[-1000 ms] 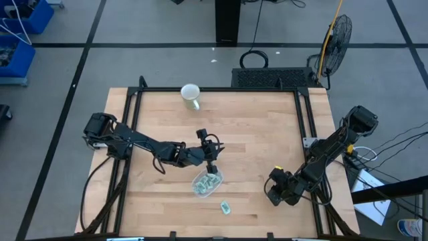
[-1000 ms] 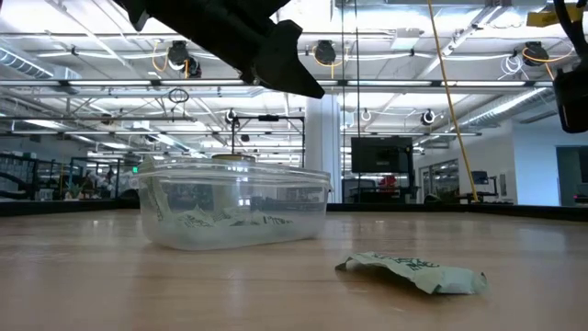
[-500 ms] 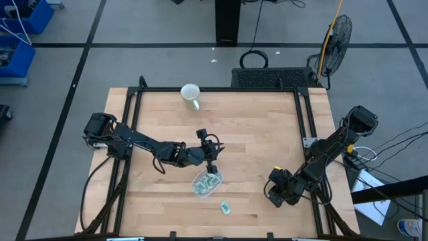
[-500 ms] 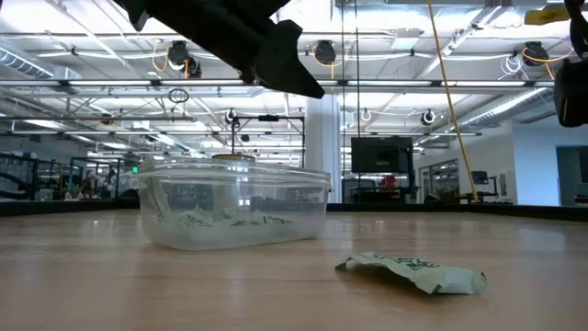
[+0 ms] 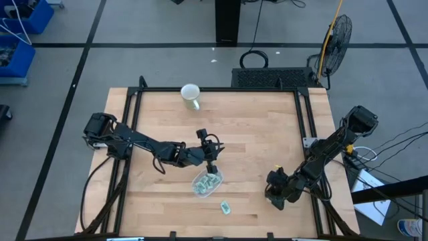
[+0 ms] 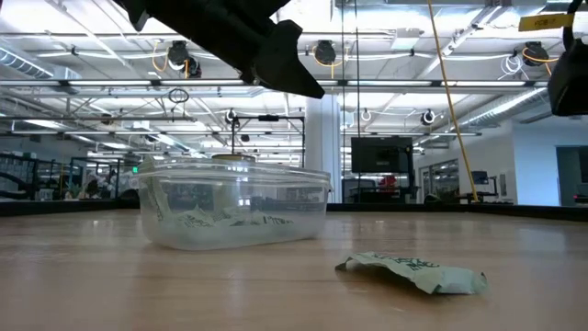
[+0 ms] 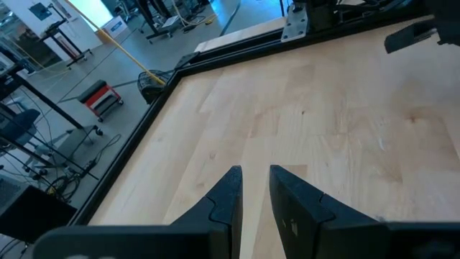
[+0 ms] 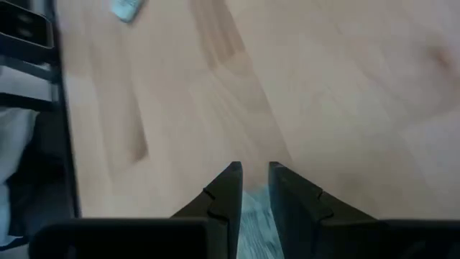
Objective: Pick and place Stevia / Truvia into bins
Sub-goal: Put the light green stevia packet into the transparent bin
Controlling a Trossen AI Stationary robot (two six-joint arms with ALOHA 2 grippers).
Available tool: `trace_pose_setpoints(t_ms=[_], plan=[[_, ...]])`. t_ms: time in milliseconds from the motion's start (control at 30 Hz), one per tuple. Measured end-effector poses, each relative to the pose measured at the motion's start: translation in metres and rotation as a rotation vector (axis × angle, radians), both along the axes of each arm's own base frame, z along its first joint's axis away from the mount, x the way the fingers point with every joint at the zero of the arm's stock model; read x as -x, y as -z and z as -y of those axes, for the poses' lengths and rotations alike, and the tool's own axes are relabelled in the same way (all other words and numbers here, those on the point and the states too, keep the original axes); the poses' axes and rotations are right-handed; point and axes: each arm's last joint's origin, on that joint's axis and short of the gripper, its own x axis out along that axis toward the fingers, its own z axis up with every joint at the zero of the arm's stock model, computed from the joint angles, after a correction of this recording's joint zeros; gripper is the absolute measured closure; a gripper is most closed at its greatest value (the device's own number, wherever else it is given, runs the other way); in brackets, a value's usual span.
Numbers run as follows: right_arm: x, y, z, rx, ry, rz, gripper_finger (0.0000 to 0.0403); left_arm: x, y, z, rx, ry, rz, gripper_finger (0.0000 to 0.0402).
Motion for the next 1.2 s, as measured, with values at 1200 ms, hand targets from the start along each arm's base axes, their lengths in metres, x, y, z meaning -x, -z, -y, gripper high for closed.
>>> trace_pose_setpoints(t_ms=[1200], plan=[[0.008, 0.0027, -0.0045, 0.055, -0.416, -0.044, 0.028, -0.0003, -0.0006, 0.0001, 0.003, 0.0, 0.007, 0.0325]])
